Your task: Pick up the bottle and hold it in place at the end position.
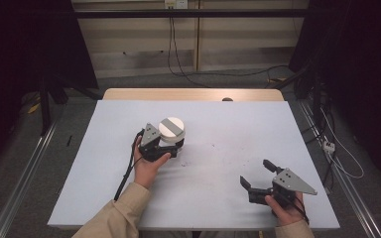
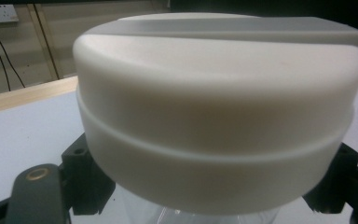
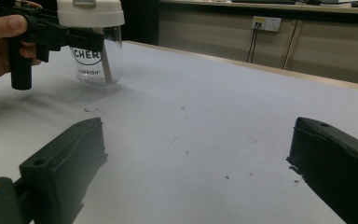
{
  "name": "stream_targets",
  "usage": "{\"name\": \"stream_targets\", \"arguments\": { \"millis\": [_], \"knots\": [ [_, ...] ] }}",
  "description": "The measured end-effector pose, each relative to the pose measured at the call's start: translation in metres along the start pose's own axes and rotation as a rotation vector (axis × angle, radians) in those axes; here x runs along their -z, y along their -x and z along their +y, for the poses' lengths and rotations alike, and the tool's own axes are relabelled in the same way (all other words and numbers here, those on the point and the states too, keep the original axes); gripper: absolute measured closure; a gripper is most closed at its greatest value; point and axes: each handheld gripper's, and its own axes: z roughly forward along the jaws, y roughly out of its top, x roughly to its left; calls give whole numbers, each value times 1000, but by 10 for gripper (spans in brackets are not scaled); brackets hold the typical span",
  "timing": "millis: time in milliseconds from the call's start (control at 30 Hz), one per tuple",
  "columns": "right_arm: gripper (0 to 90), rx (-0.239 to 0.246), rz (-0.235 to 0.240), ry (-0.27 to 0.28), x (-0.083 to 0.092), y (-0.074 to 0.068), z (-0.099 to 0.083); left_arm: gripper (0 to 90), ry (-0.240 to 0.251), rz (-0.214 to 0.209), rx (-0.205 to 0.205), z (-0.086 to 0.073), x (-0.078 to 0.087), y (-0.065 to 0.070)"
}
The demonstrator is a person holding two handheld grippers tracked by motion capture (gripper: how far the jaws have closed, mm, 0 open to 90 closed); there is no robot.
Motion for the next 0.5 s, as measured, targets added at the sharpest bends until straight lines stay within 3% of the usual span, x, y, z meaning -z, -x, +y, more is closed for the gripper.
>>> {"name": "stream_targets", "arguments": {
  "millis": [500],
  "knots": [
    [28, -5, -1, 0, -1, 1, 0, 185, 5, -15, 3, 6, -15, 1]
  ]
}}
